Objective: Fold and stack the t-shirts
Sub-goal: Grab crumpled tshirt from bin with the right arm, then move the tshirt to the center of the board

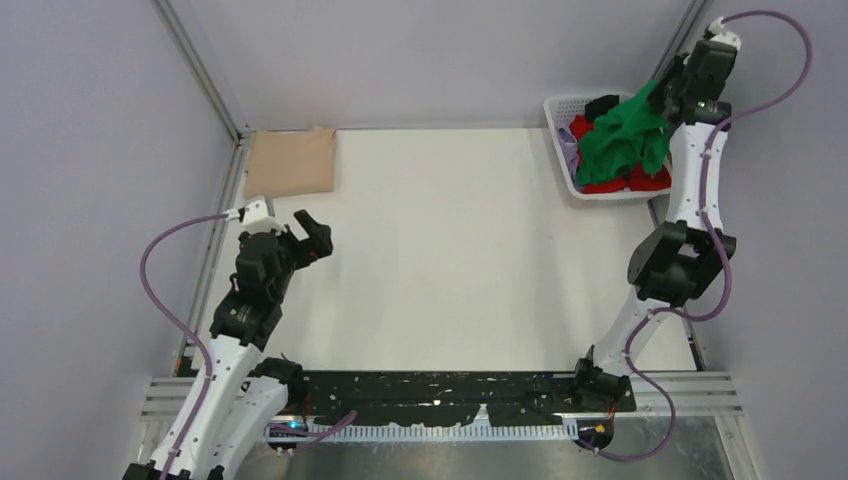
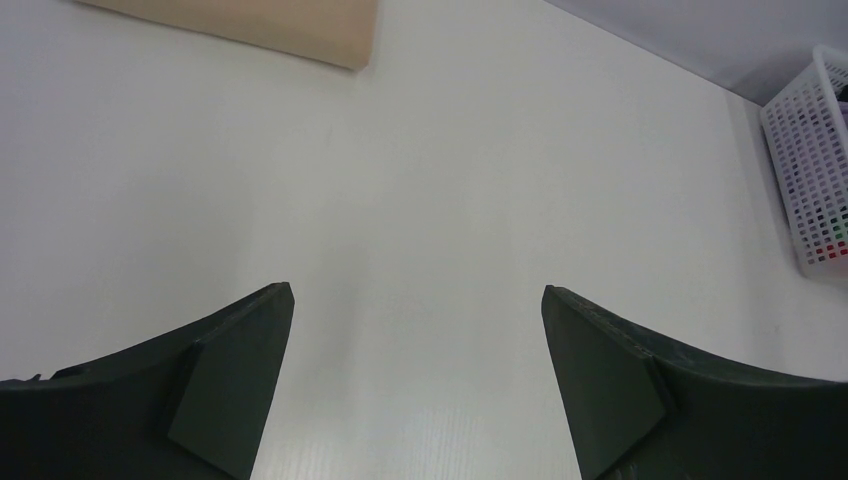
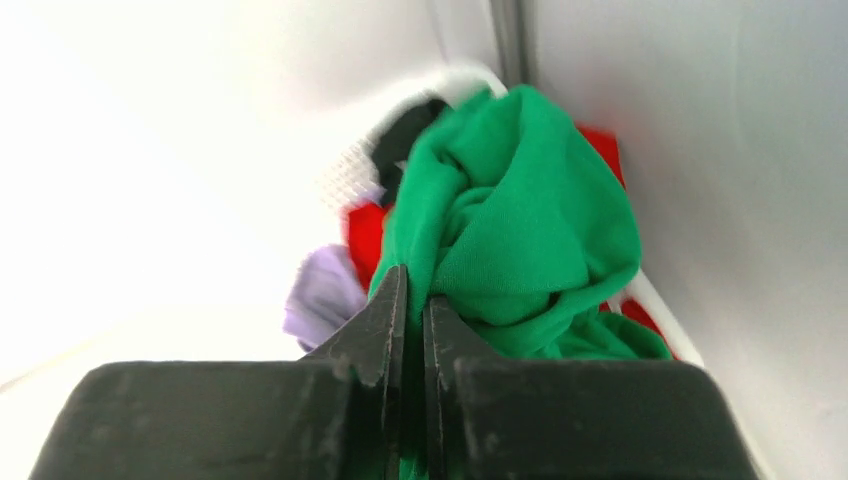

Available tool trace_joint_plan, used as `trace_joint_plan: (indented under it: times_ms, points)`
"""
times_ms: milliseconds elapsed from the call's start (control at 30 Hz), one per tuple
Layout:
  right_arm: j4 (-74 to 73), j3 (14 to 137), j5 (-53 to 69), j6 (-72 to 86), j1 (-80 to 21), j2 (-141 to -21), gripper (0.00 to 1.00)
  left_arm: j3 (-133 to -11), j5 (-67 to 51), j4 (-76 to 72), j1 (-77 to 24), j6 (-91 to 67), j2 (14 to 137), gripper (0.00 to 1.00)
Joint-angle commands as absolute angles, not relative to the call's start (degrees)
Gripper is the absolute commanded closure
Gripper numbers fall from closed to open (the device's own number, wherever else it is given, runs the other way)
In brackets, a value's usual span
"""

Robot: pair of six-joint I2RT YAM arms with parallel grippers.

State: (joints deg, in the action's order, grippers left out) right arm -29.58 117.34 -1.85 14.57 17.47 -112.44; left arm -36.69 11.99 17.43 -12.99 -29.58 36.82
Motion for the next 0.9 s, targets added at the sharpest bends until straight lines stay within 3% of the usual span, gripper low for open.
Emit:
trace_joint_plan:
  times_ms: [0, 267, 600, 700, 800, 867]
  points:
    - [-24.3, 125.5, 7.1, 13.9, 16.9, -101.4, 0.95, -36.9, 10.4, 14.1, -12.7, -29.6, 37.7, 0.01]
    - [-24.9, 127.0, 26.4, 14.6, 11.7, -93.5, 0.95, -37.6, 9.7, 14.2, -12.7, -30.1, 38.4, 0.00]
    - [-20.5, 119.1, 43.5, 10.5, -8.8, -84.2, 0.95, -37.6, 9.2, 17.0, -12.7, -30.2, 36.4, 0.00]
    - [-19.9, 112.5, 45.9, 7.9, -11.9, -81.0, 0.95, -37.3, 10.2, 17.8, -12.7, -30.7, 35.2, 0.00]
    - [-19.5, 98.2, 44.1, 1.5, -12.8, -76.2, 0.93, -36.8, 10.6, 18.2, -12.7, -31.3, 34.3, 0.01]
    - [-19.2, 87.0, 39.3, -3.5, -12.8, -70.6, 0.84, -36.4, 11.0, 18.2, -12.7, -32.1, 34.3, 0.00]
